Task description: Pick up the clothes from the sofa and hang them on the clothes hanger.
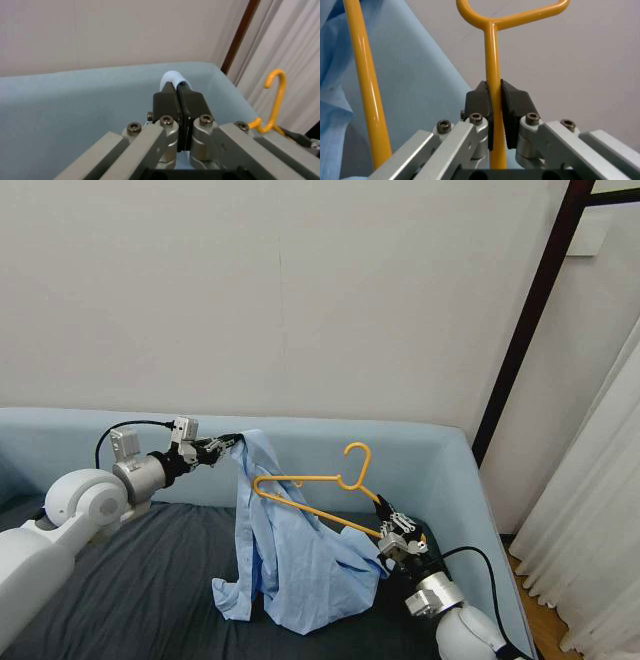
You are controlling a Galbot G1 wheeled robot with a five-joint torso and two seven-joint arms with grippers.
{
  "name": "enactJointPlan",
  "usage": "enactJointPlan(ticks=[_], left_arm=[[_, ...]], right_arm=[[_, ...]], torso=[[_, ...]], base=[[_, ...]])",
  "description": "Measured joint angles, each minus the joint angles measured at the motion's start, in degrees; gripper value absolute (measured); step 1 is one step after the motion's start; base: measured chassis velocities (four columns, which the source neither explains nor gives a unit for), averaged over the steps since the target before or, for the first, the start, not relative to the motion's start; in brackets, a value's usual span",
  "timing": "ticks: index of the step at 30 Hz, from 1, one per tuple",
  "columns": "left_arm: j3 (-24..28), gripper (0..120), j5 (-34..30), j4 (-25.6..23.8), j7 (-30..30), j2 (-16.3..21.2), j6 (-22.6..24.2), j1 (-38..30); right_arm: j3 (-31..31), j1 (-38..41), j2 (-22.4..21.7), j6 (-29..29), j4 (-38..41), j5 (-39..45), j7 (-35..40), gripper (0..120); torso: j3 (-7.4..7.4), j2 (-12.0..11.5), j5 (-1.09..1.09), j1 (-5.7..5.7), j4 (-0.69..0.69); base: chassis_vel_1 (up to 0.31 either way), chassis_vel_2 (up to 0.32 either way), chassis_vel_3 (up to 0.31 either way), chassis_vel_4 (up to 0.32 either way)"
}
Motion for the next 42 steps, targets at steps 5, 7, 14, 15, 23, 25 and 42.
enactJointPlan(ticks=[5,7,14,15,23,25,42], left_arm=[[-0.2,0,0.2,-4.3,-1.2,-2.3,0.0,1.9],[-0.4,0,0.7,-5.4,-1.8,-2.9,0.2,2.7],[-0.2,0,1.8,-9.3,-5.6,-5.8,1.5,4.5],[-0.2,0,2.0,-9.8,-6.0,-6.2,1.7,4.8],[-0.4,0,5.9,-11.9,-9.7,-8.6,3.5,7.4],[-0.4,0,7.2,-11.6,-10.7,-9.3,3.8,7.6],[0.1,0,7.1,-9.7,-11.9,-10.1,4.1,4.5]], right_arm=[[-1.9,1.9,-0.3,-3.6,0.3,2.8,-0.6,5],[-2.4,2.6,-0.5,-4.3,-0.1,3.4,-0.7,5],[-3.2,4.6,-2.6,-8.8,-0.6,10.2,-0.8,5],[-3.6,5.2,-2.8,-9.5,-0.6,11.4,-0.5,5],[-7.6,9.8,-5.1,-13.2,-0.6,17.9,2.3,5],[-8.3,10.5,-6.5,-14.2,0.2,19.4,3.0,5],[-6.2,8.2,-15.0,-17.5,4.0,19.5,2.4,5]], torso=[[0.0,0.0,0.0,0.0,-0.02],[0.0,0.0,0.01,0.0,-0.02],[0.0,0.0,0.0,0.0,-0.04],[0.0,0.0,0.01,0.0,-0.04],[0.0,0.0,0.0,0.0,0.02],[0.0,0.0,0.01,0.0,-0.01],[0.0,0.0,0.0,0.0,-0.01]], base=[[0.0,0.0,0.0,0.0],[0.0,0.0,0.0,0.0],[0.0,0.0,0.0,0.0],[0.0,0.0,0.0,0.0],[0.0,0.0,0.0,0.0],[0.0,0.0,0.0,0.0],[0.0,0.0,0.0,0.0]])
